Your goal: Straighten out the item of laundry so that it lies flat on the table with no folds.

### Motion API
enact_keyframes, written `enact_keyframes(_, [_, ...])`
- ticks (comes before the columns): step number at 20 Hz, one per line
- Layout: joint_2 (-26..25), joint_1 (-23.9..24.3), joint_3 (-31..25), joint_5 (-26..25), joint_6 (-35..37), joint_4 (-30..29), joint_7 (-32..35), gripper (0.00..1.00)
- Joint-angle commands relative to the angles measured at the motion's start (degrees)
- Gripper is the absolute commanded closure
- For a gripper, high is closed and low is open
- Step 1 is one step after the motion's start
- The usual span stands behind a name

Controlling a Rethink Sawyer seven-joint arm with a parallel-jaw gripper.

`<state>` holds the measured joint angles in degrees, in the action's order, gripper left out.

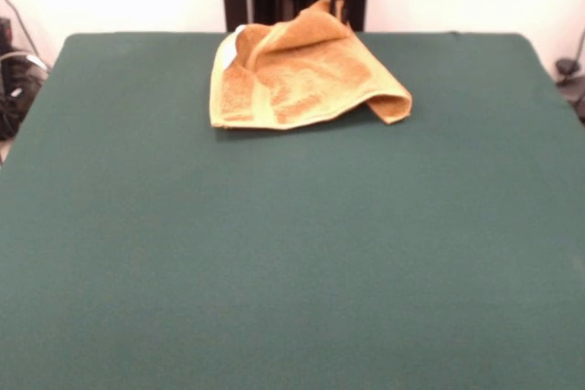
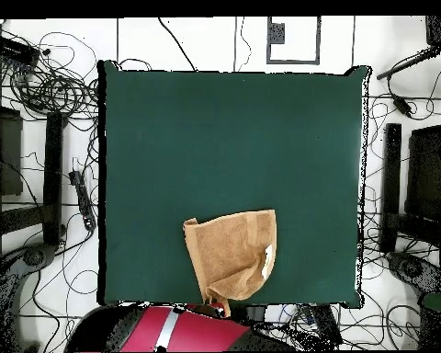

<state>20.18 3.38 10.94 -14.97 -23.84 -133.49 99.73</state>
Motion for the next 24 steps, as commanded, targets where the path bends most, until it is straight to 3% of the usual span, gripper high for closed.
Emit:
enact_keyframes(1, [0.8,-0.5,-2.8,1.9,3.2,1.3,10.0,1.00])
enact_keyframes(24, [1.6,-0.5,-2.7,1.9,3.9,1.8,9.3,1.00])
